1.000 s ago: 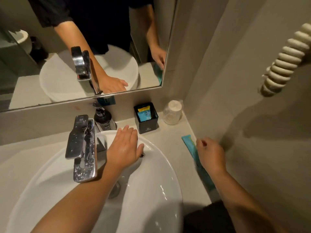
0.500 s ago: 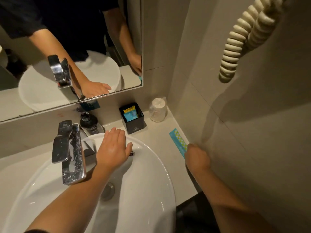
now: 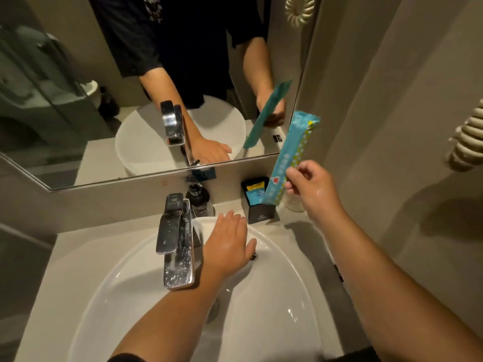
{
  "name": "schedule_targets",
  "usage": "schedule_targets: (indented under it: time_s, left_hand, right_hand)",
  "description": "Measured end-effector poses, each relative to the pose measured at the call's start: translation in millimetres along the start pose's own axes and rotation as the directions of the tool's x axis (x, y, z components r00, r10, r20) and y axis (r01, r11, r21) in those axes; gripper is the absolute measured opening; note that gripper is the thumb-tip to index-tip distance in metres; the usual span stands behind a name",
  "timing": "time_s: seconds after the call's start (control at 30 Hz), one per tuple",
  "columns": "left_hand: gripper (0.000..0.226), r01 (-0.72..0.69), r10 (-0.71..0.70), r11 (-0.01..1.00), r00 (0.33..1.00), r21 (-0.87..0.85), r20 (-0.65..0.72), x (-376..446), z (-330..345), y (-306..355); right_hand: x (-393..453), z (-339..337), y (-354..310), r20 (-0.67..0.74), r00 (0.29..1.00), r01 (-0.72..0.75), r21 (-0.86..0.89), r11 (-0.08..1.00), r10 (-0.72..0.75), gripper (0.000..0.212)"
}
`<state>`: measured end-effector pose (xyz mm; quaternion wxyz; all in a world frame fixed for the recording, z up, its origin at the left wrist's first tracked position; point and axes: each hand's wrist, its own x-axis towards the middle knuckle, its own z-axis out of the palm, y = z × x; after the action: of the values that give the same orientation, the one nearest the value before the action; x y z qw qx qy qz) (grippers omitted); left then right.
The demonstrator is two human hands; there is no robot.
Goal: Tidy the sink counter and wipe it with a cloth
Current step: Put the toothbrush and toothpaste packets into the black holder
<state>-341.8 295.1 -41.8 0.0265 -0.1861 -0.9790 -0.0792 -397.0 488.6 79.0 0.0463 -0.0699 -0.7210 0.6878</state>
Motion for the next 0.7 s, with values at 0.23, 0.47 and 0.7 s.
schedule_targets:
  time_s: [0.23,0.47,0.7]
  left_hand:
    - [0.054,-0.026,0.026,1.0,0.998,0.007,-0.062,2,10,-3]
    - [0.054,-0.022,0.023,1.0,0.998,0.008,-0.066,2,13,-3]
    - [0.052,-0.018,0.018,1.0,0.999,-0.012,-0.042,3,9,-4]
  right_hand:
    - [34,35,60,0.089,0.996,0.013,-0.391,0.92,0.024,0.008]
    - [45,36,78,0.087,0.996,0.042,-0.667,0.744,0.022,0.014]
    - [43,18,68,-0.012,1.0,-0.012,-0.699,0.715,0.004,0.042]
